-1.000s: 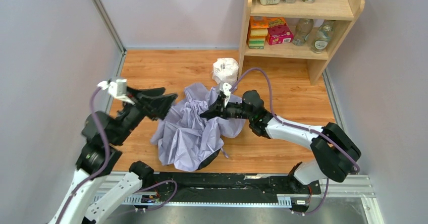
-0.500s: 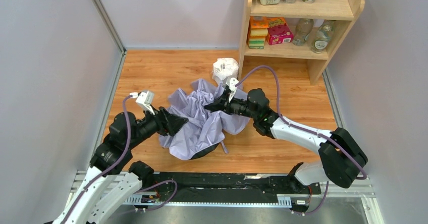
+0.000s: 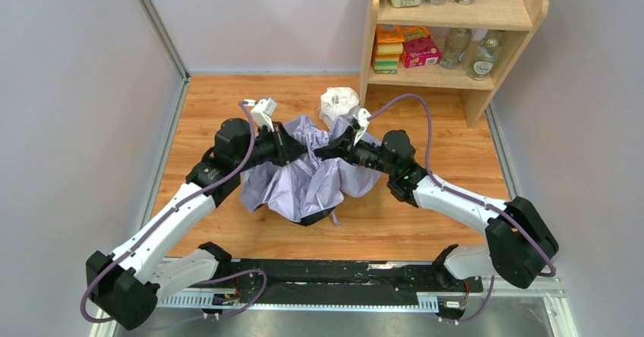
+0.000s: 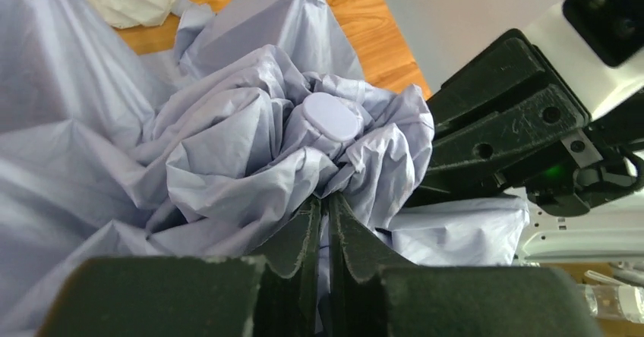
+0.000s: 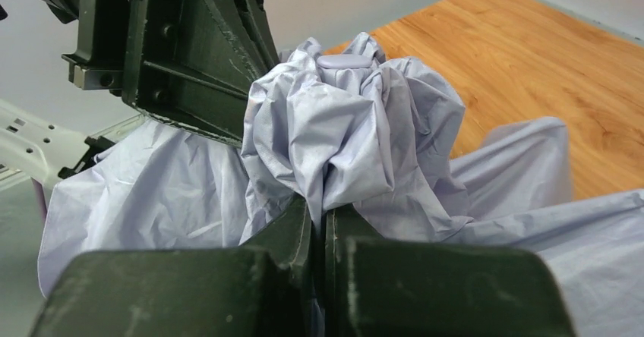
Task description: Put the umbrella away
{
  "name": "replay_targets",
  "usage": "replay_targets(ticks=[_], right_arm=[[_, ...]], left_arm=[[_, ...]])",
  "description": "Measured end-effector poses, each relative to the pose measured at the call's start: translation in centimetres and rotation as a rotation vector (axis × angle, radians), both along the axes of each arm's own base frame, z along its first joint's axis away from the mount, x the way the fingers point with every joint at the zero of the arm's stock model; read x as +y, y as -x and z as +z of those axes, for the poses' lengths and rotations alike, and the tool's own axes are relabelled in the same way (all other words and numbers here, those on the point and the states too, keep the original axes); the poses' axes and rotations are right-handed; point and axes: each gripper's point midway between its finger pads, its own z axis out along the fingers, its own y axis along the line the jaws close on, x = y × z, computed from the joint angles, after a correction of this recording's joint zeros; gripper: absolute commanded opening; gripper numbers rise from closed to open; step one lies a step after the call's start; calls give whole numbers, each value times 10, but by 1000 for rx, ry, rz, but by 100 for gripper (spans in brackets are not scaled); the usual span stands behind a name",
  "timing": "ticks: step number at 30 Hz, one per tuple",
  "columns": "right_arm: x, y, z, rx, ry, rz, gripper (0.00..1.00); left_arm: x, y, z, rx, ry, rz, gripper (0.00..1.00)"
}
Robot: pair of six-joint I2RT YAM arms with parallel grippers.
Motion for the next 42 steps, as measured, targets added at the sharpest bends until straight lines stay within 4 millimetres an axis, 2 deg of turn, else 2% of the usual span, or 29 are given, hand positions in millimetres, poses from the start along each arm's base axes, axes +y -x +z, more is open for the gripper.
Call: replay_targets(ticks=[3,6,8,10,11,13,16,17,18,19,22,23,25,28,30,32,33,35,37,38,39,41,42], right_arm=[[-1,2,8,-10,-26,11,0],[-3,6,13,-19,-45,38,0],[-5,7,13,-16,-49,52,0],[-9,6,12,-5,-51,65,0],[-12,6,13,-2,-55,74,0],[-16,7,16,-6,-67,99,0],[-19,13,19,-6,-76,138,0],[-20,16,20,-7,-78,155,0],[-20,21,22,-10,-81,177,0],[-20,25,25,-13,-84,196,0],[-21,34,33,-35,-97,227,0],[-21,35,35,-41,-102,230,0],[-21,34,37,-44,-111,228,0],[-17,28,34,-28,-117,218,0],[-11,22,29,-2,-118,215,0],[-7,16,23,23,-127,205,0],[-6,15,23,31,-133,205,0],[-7,12,30,14,-158,191,0],[-7,12,36,-3,-172,185,0],[-8,13,39,-9,-174,183,0],[-8,13,40,-11,-173,181,0],[-11,15,41,-18,-163,174,0],[-13,17,43,-24,-158,171,0]], left_arm=[[4,7,13,-40,14,-7,49],[21,33,48,-156,70,6,57],[41,54,70,-231,100,46,58],[65,73,84,-289,123,112,53],[78,80,89,-312,134,158,44],[105,89,89,-328,144,273,41],[134,83,65,-276,99,432,34],[138,79,56,-253,75,463,24],[141,74,45,-217,42,492,20],[142,67,32,-170,3,516,14],[133,42,-5,-29,-137,542,11],[126,36,-13,0,-163,523,10],[95,25,-26,59,-172,408,9],[47,14,-26,91,-137,228,11],[17,14,-13,52,-93,119,10],[-2,20,9,3,-56,30,10],[-5,19,18,-20,-64,20,11],[-3,15,32,-46,-76,33,23],[3,16,43,-85,-80,53,46],[8,20,45,-101,-81,61,51],[15,25,48,-121,-83,71,62],[33,38,52,-156,-74,106,69],[44,47,54,-175,-66,124,69]])
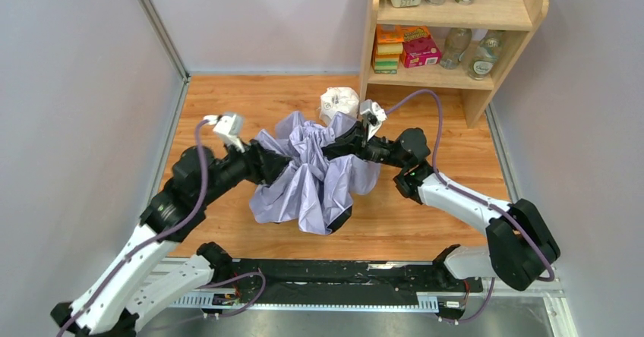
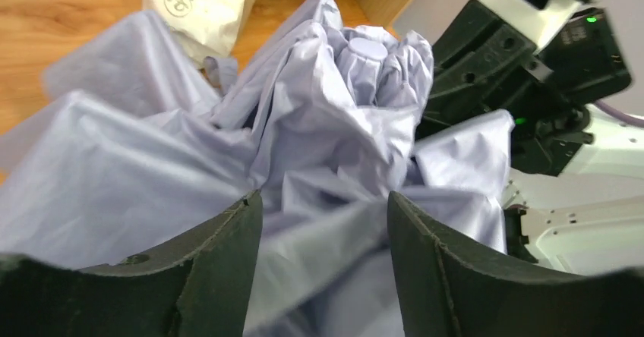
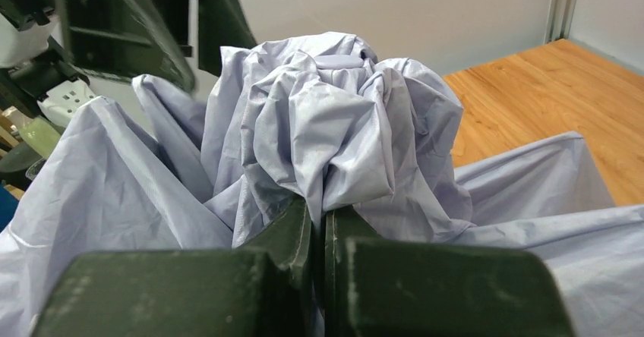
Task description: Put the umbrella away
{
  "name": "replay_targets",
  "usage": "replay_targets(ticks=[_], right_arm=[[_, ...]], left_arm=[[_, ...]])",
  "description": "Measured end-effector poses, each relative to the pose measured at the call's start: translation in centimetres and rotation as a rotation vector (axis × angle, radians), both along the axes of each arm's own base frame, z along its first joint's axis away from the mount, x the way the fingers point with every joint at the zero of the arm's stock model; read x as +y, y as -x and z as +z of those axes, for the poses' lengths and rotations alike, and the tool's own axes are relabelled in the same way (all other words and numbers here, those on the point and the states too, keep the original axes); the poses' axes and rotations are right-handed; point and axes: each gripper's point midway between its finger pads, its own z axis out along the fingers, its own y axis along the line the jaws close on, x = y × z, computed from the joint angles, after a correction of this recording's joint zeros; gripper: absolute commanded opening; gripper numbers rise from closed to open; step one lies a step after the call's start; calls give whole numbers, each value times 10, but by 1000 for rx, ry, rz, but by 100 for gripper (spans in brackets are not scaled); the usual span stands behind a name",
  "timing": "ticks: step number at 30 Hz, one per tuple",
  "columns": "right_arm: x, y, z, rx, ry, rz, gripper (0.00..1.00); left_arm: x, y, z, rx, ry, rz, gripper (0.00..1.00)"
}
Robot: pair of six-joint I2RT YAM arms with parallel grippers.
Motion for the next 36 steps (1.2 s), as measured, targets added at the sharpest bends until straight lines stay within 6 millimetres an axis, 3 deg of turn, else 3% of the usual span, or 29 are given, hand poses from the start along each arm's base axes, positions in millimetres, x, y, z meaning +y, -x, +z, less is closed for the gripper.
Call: replay_targets(ticks=[7,10,14,19,22,26,36], right_arm=[[-4,2,-3,-10,35,-18,0],[-4,1,-7,5,46,-19,0],[-3,1,-8,8,47,-20,0],[-3,1,-9,11,49,-18,0],[-3,1,-9,11,51,-16,0],[-3,-1,-16,17,75,-27,0],[-5,-20,-41,66,185,-138,0]], left_arm=[[47,52,41,-180,144,32,70],[54,61,40,-196,180,34,71],[46,55,27,-142,153,26,71],[31,30,-8,14,23,47,71],[25,28,-23,47,-24,19,72],[13,36,-15,20,-2,-68,69],[10,50,-1,-18,38,-134,75]])
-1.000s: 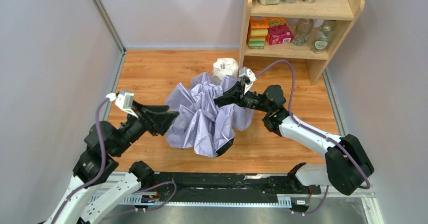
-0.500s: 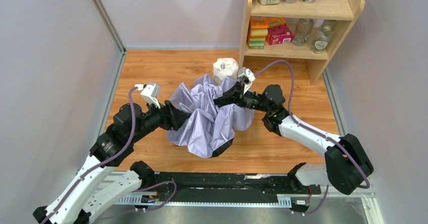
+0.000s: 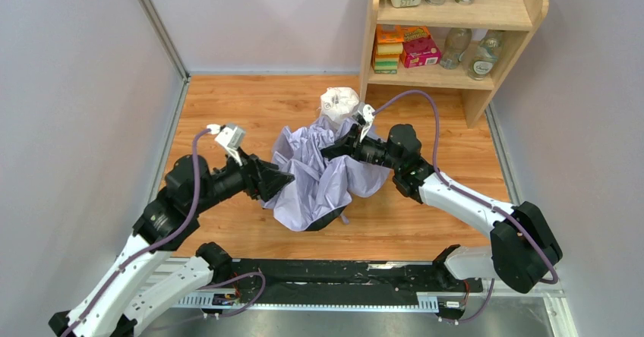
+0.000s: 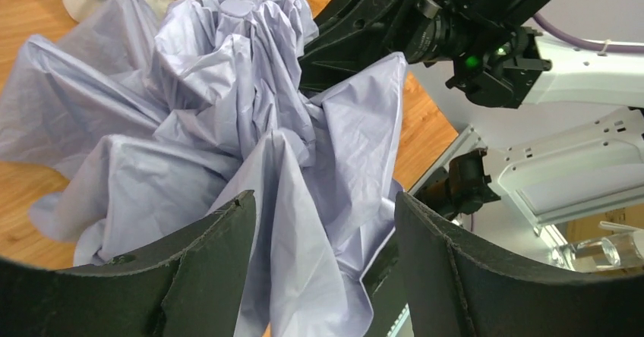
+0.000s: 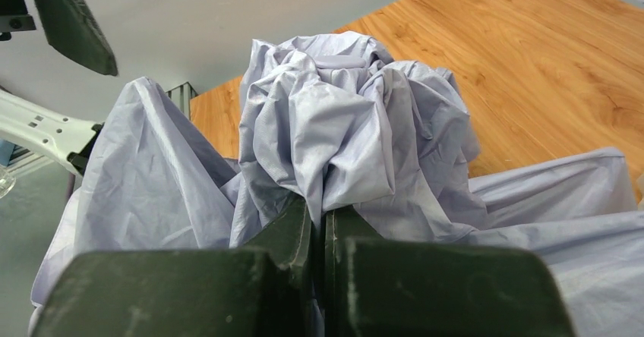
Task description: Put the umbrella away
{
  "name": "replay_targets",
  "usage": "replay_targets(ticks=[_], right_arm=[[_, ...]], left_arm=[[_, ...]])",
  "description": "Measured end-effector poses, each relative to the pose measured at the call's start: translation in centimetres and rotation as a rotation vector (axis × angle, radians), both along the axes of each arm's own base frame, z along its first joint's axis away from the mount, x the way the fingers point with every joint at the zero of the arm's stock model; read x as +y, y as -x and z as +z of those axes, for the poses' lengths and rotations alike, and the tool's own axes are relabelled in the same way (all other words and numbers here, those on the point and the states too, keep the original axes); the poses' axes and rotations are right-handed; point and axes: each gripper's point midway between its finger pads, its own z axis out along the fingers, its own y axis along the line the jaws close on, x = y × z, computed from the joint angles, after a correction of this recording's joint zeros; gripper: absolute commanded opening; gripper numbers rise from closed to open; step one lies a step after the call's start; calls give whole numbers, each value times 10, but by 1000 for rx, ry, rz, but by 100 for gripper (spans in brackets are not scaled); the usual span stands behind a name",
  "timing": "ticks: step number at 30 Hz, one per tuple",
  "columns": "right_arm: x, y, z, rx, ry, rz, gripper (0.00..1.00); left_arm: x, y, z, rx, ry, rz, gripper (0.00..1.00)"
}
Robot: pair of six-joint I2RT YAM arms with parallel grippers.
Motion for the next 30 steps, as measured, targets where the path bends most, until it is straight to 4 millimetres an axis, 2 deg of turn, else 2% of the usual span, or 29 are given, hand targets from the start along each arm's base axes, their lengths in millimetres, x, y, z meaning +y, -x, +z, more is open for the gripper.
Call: replay_targets(ticks=[4,5,6,8,10,11,13,16,19,21,22,23,24,25,26,30], right_arm=[[2,2,0,-2,2,3,0],[3,3,0,-2,2,5,0],[3,3,0,-1,2,7,0],[3,5,0,-2,1,15,0],[3,7,2,-5,-2,26,0],[3,9,3,-8,-3,33,0],[3,13,6,-14,-7,51,0],[4,23,11,-25,-20,106,0],[6,35,18,-37,-43,175,0],[7,41,23,-49,-61,210,0],[7,44,25,-53,-68,224,0],[8,46,27,-59,-74,237,0],[8,47,28,-61,-77,246,0],[8,49,28,-60,-79,259,0],[9,49,28,-58,-80,266,0],[13,49,25,-43,-76,292,0]], left_arm=[[-19,-19,-11,58,-70,-30,75],[-21,-23,-12,59,-89,-33,73],[-25,-29,-20,86,-120,-34,70],[-27,-35,-34,113,-169,-31,60],[-24,-35,-43,128,-210,-30,39],[-22,-34,-45,125,-224,-31,21],[-20,-34,-43,105,-234,-33,10],[-20,-32,-35,52,-238,-60,8],[-28,-30,-22,-40,-219,-119,10],[-34,-31,-14,-104,-201,-152,17],[-36,-31,-12,-125,-196,-160,30],[-37,-32,-10,-141,-188,-164,33],[-39,-34,-9,-158,-182,-162,46],[-39,-36,-7,-169,-178,-156,52],[-39,-38,-6,-177,-177,-148,69],[-30,-44,0,-201,-157,-73,71]])
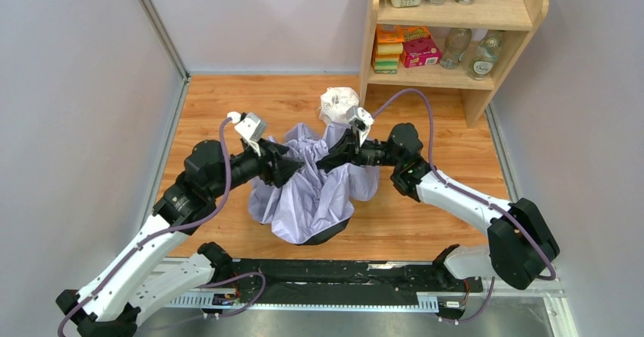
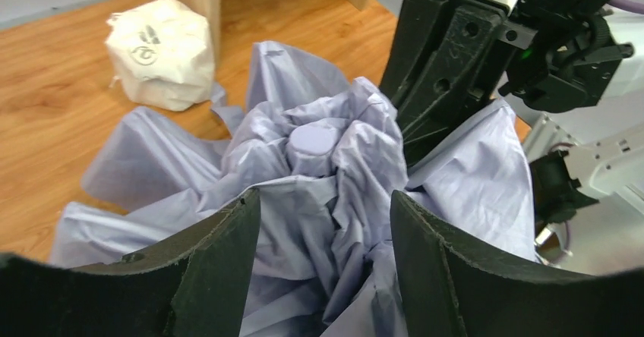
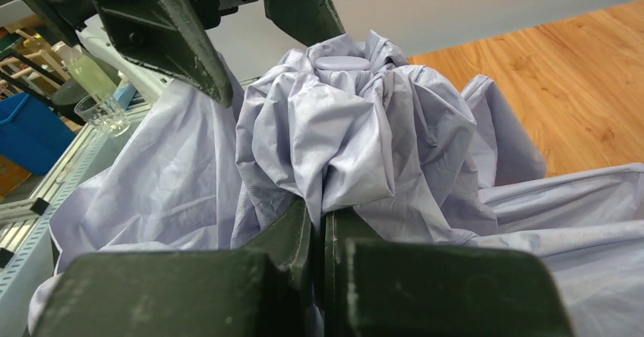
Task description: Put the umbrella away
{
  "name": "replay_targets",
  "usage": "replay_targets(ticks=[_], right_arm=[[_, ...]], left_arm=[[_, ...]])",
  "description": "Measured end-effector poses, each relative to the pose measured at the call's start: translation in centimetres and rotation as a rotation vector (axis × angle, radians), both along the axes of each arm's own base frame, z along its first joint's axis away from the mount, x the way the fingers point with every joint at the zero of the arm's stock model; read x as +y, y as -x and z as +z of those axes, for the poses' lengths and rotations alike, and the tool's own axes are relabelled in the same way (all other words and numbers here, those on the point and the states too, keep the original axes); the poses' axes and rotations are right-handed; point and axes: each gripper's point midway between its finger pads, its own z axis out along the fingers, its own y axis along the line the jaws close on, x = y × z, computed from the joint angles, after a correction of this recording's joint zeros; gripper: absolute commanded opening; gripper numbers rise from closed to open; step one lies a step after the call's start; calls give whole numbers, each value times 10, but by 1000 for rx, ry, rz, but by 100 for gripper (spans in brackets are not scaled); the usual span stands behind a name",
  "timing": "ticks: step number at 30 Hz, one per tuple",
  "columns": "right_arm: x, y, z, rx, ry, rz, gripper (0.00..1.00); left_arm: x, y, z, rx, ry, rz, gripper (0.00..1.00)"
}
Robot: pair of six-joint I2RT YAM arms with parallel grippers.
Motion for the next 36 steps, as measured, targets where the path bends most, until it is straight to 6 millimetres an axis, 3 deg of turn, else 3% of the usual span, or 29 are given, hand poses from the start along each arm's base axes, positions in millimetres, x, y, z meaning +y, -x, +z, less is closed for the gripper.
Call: replay_targets(ticks=[7,12,19,23,28,36], right_arm=[[4,3,-2,12,3,32,0],[5,-4,-3,23,12,-1,0],[7,-9,-6,32,21,-25,0],[14,-6,-9,45,29,6,0],[24,7,-9,33,36,59,0],[23,1,-13,-16,73,46,0]], left_arm=[[25,-1,-7,-18,58,135,72],[26,-6,-9,30,92,181,73],[29,10,-22,40,143,151,73],[21,9,-24,20,183,115,73],[0,-17,-28,43,144,110,74],[-16,-28,-25,38,141,79,72]])
